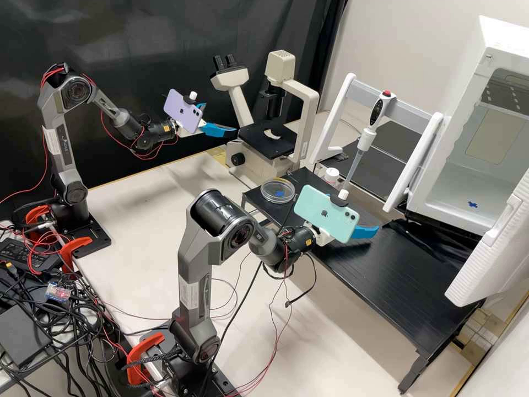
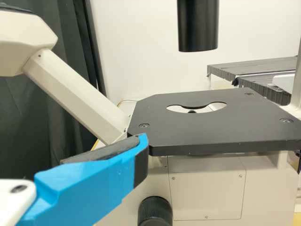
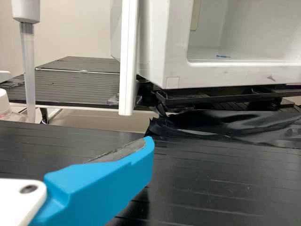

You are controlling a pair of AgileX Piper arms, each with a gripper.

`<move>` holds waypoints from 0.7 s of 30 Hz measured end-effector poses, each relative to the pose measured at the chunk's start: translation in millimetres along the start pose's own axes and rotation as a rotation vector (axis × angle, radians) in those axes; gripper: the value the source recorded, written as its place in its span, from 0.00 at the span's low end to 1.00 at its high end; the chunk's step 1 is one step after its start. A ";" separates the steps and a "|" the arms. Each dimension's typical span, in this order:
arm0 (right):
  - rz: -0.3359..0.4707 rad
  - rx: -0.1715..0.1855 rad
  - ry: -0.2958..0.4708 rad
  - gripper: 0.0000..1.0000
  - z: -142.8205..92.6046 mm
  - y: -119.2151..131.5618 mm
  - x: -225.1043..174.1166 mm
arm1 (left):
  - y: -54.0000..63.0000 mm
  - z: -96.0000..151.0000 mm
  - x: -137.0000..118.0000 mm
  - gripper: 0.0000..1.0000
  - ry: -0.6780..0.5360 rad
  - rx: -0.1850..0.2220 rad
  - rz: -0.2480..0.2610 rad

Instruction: Move the petri dish to the incubator

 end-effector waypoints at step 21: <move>-0.024 0.030 0.194 1.00 -32.2 -9.8 -33.8 | 0.0 0.0 0.0 1.00 0.000 0.000 0.000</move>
